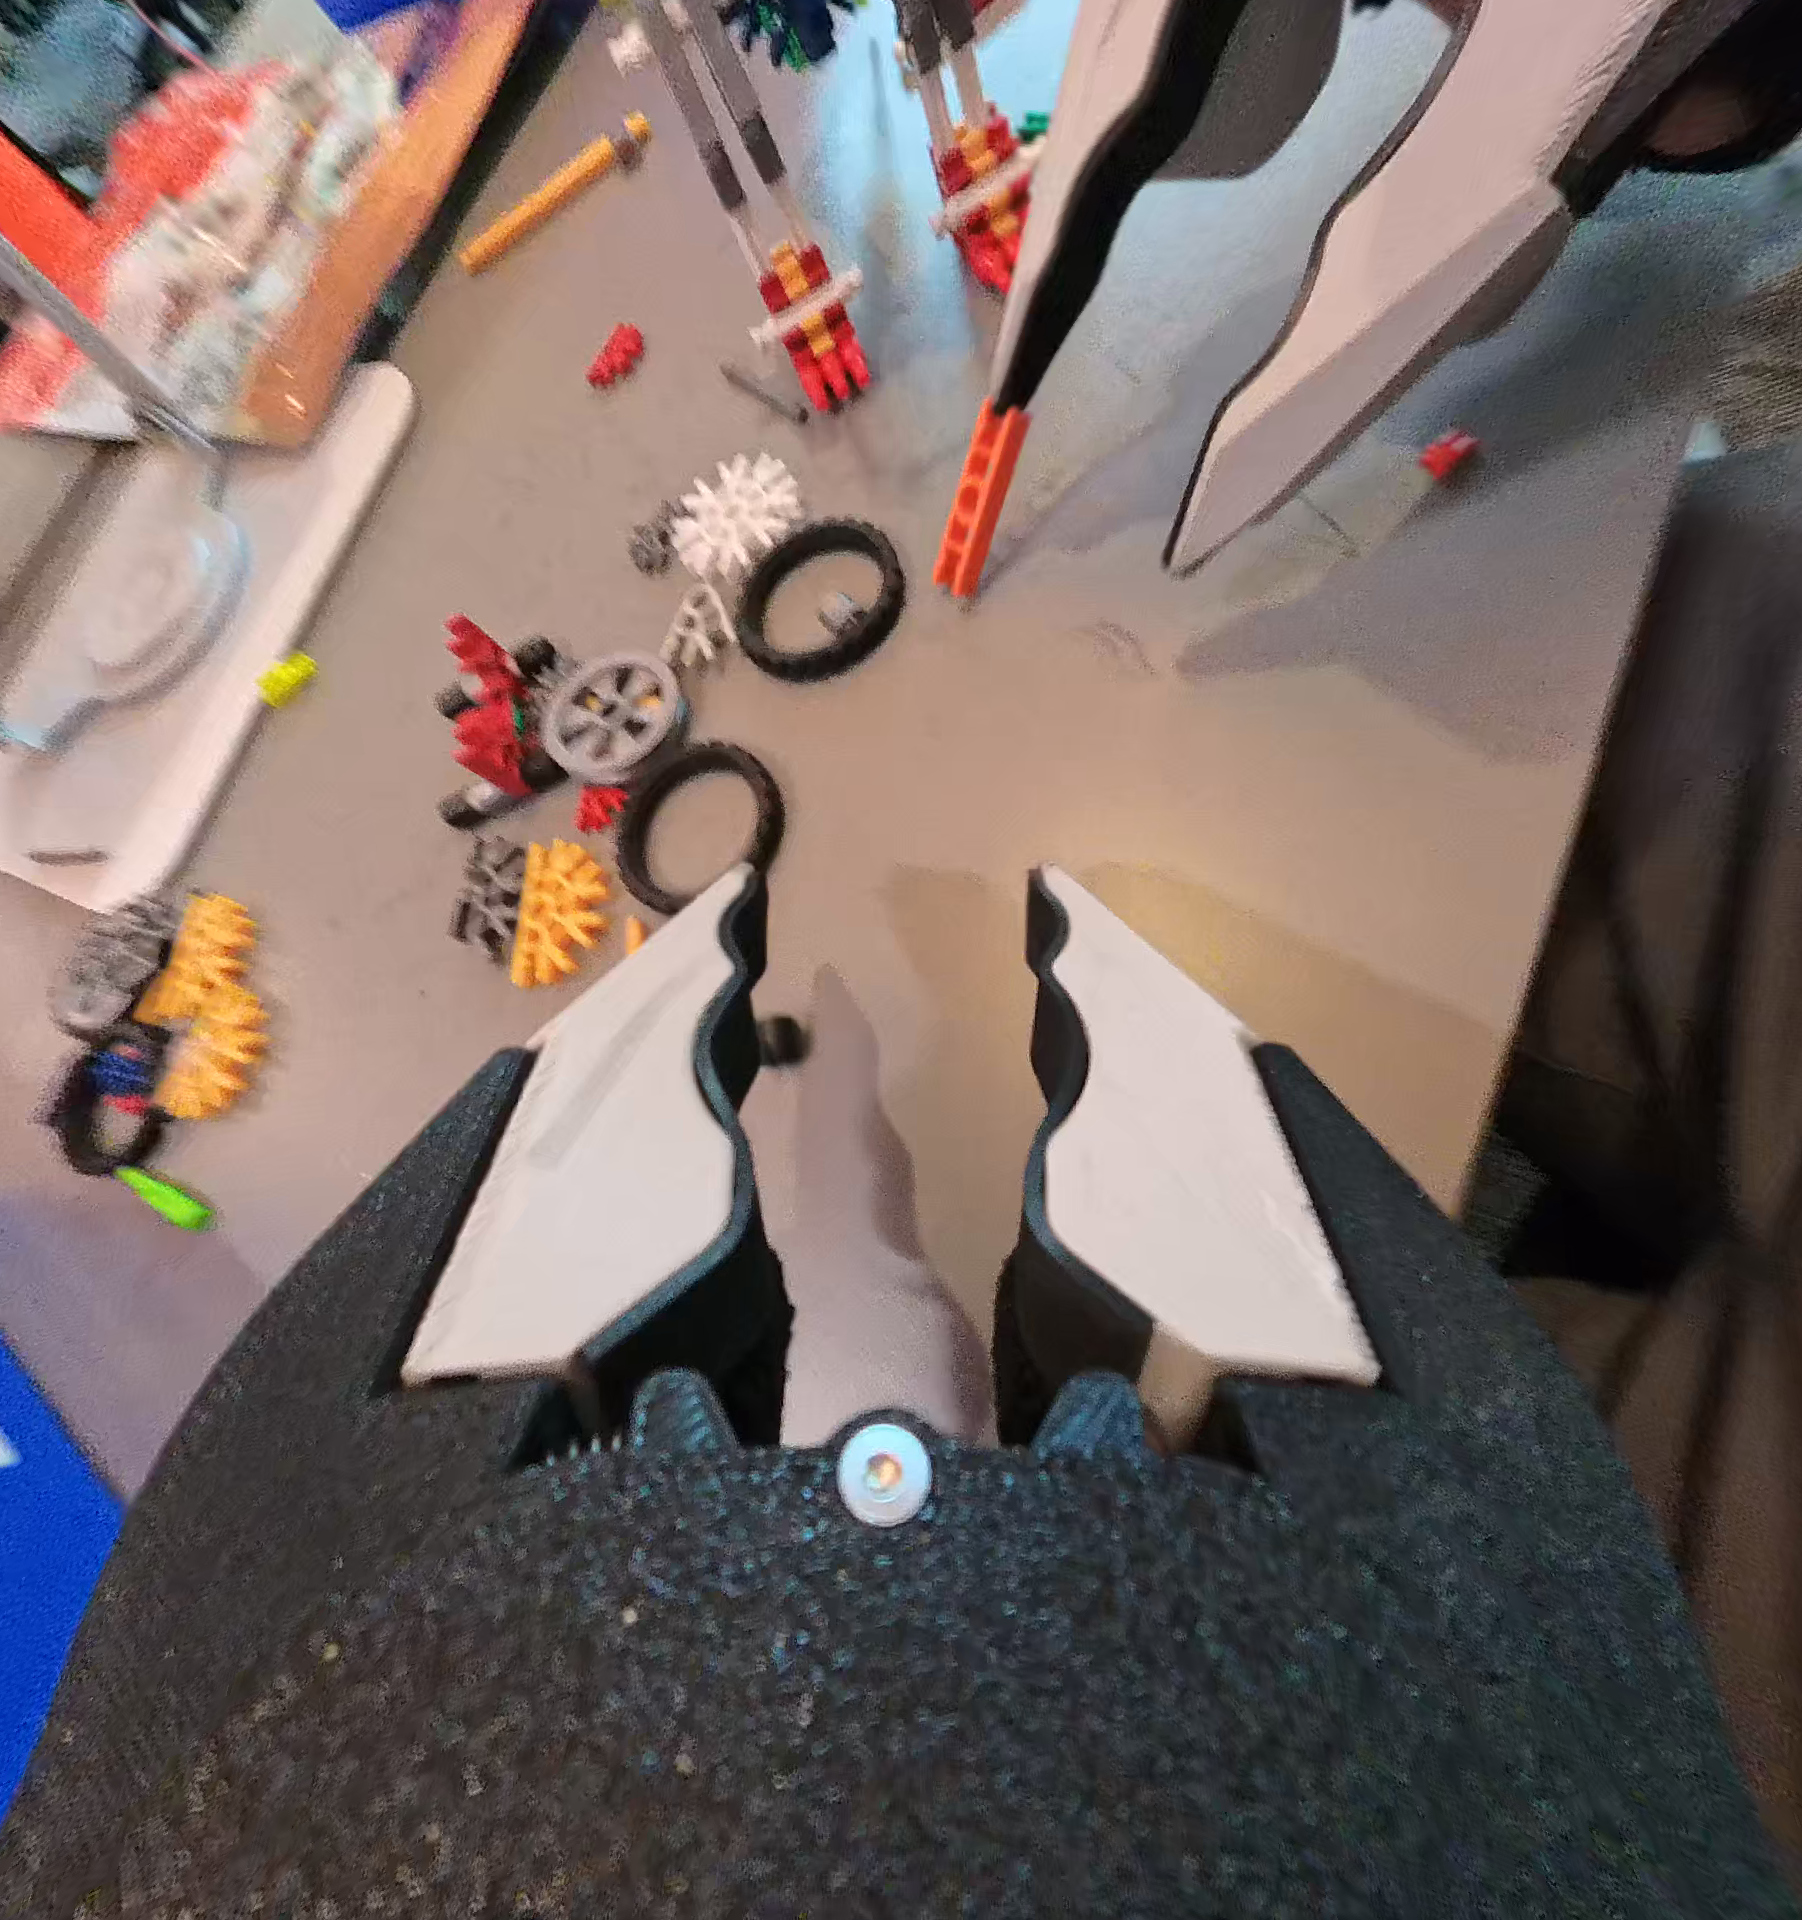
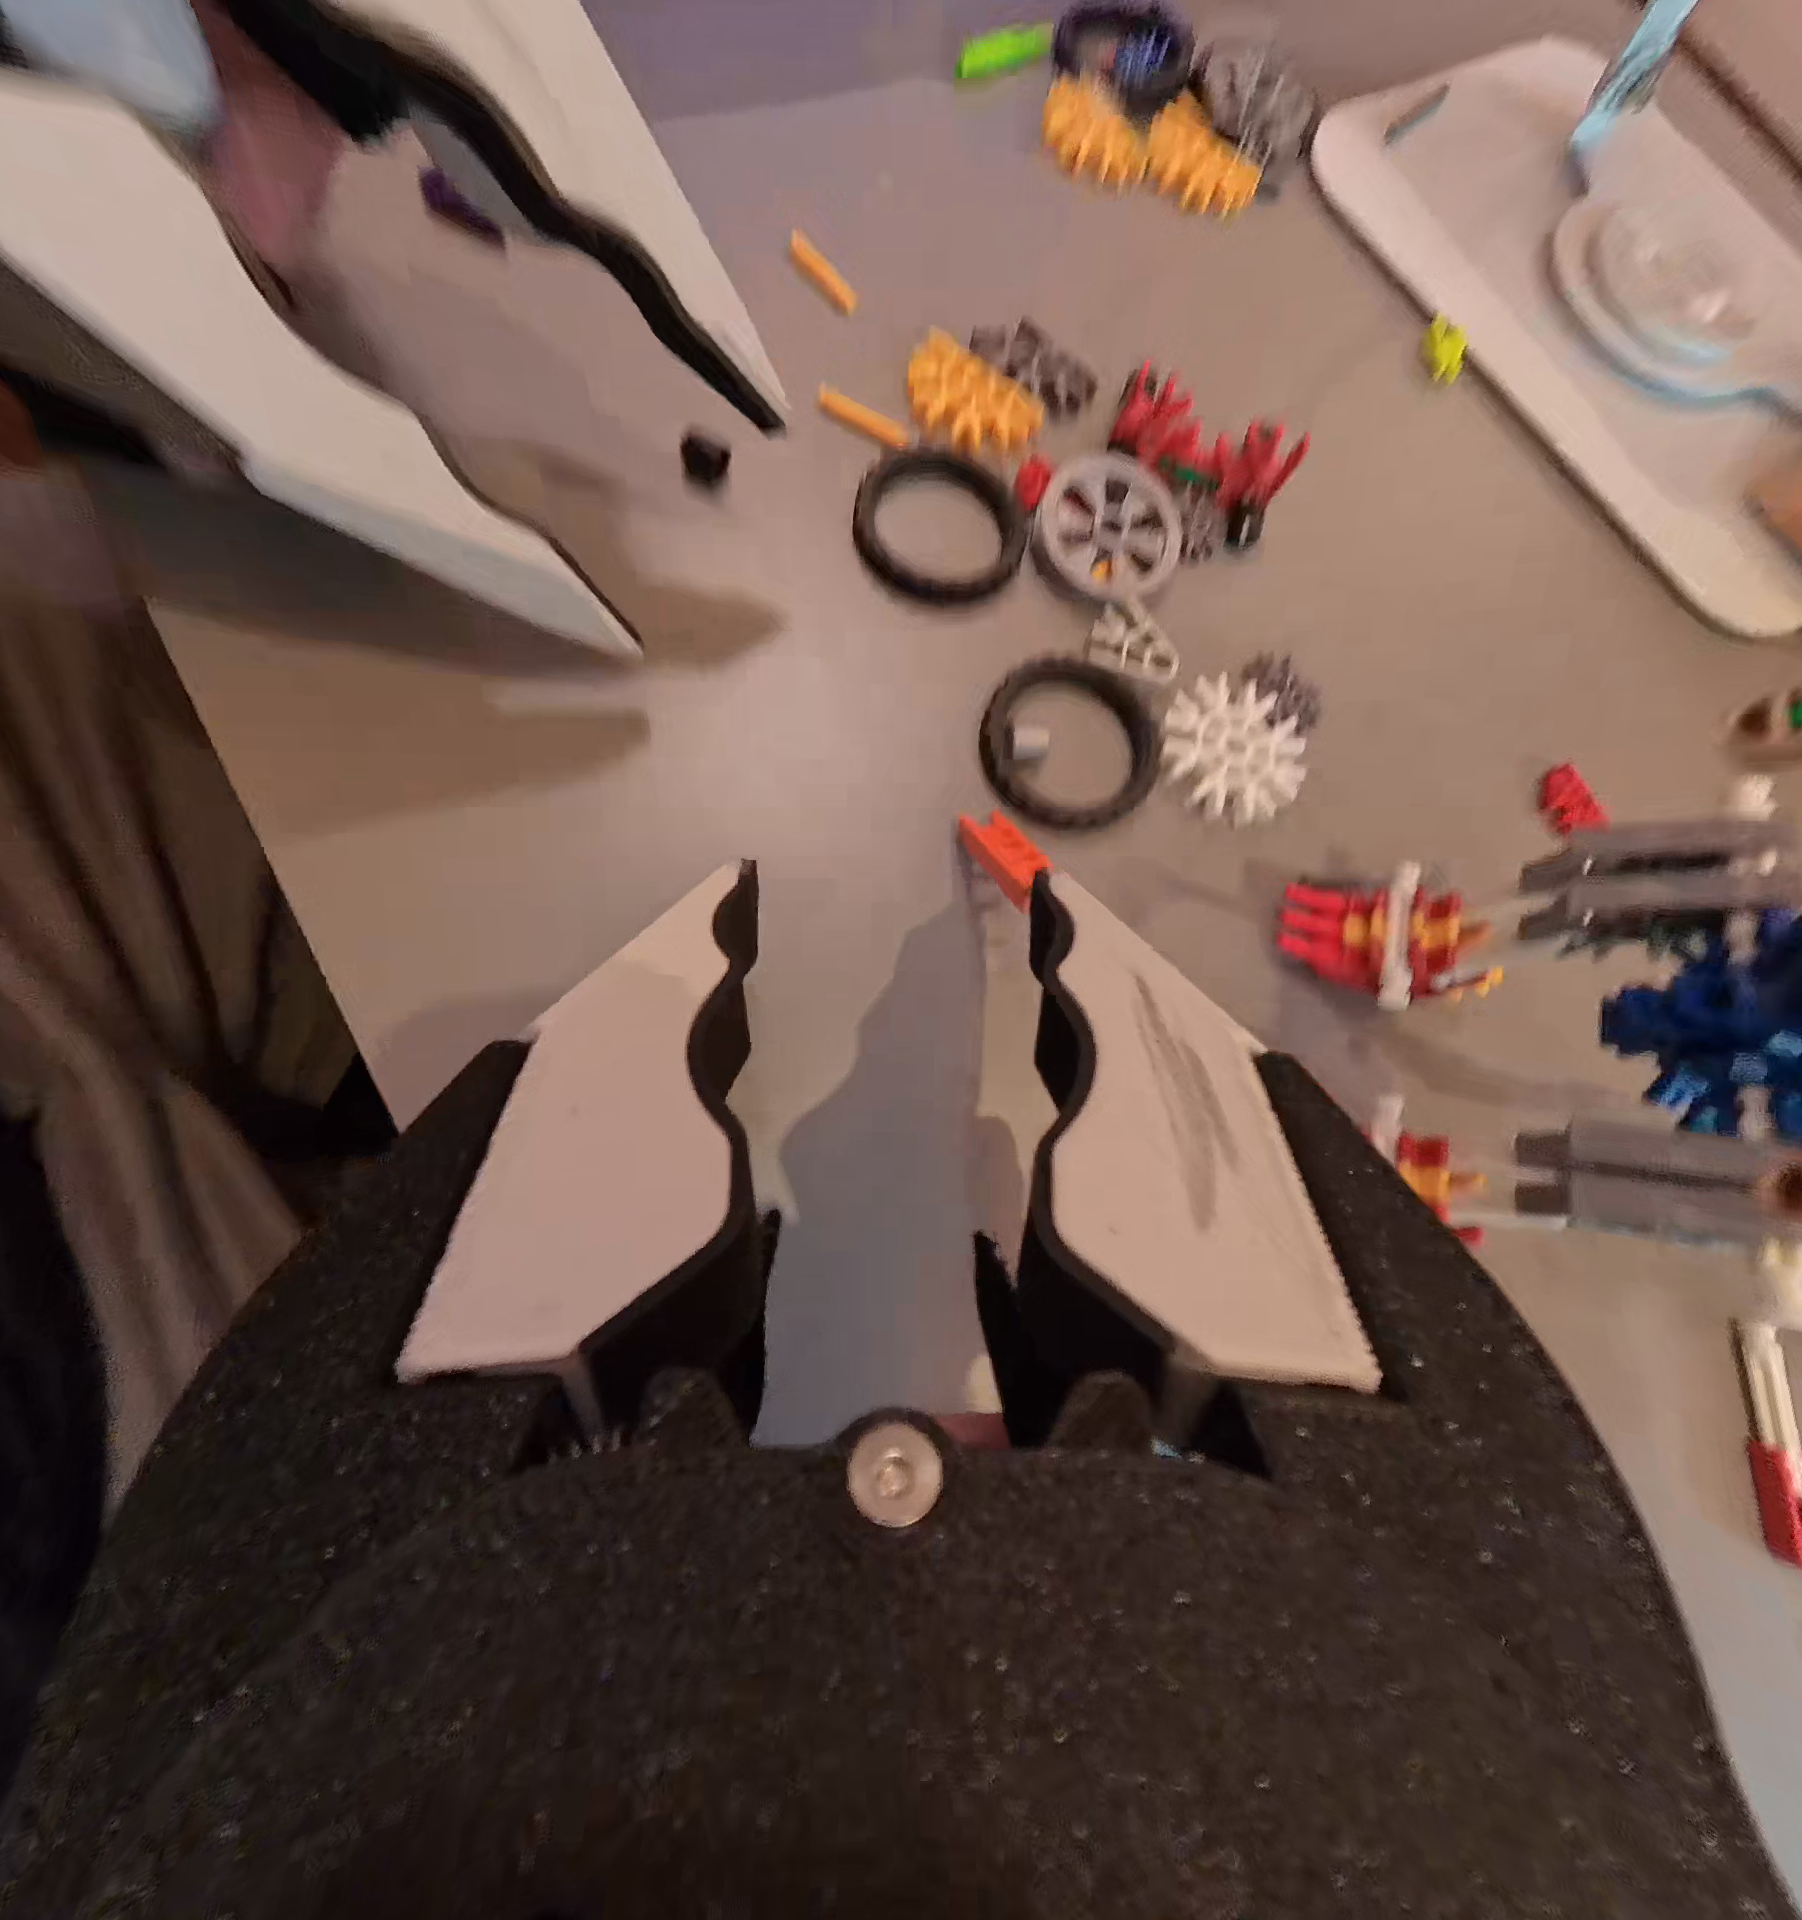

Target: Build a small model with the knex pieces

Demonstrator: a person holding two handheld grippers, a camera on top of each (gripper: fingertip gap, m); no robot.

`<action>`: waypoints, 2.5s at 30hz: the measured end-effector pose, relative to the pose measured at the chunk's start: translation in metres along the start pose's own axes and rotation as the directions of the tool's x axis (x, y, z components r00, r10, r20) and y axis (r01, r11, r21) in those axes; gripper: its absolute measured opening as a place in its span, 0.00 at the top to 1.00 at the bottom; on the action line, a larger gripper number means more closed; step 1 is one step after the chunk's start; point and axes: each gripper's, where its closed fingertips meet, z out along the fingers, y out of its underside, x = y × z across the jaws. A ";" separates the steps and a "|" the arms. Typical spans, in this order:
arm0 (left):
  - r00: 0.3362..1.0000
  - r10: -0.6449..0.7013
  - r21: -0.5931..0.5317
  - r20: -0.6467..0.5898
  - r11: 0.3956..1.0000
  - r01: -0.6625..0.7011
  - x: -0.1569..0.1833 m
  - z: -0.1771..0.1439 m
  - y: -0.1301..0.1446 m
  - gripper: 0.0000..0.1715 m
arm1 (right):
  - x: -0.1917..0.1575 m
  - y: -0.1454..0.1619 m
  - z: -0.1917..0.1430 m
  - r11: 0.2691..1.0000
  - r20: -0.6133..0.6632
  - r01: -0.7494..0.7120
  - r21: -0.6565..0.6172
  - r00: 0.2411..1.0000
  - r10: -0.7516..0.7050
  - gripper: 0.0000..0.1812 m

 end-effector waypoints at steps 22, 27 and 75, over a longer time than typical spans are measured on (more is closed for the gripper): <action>0.990 0.095 0.034 0.106 0.995 -0.099 -0.045 0.028 -0.010 0.71 | -0.018 0.048 -0.041 0.996 0.088 0.073 -0.043 0.994 -0.069 0.84; 0.988 0.086 0.054 0.132 0.994 -0.093 -0.053 0.026 -0.012 0.71 | -0.022 0.050 -0.024 0.993 0.075 0.078 -0.092 0.995 -0.071 0.97; 0.987 -0.021 0.037 0.160 0.999 0.015 -0.079 0.000 -0.008 0.75 | -0.012 0.034 -0.011 0.999 0.017 -0.009 -0.043 1.000 0.009 0.83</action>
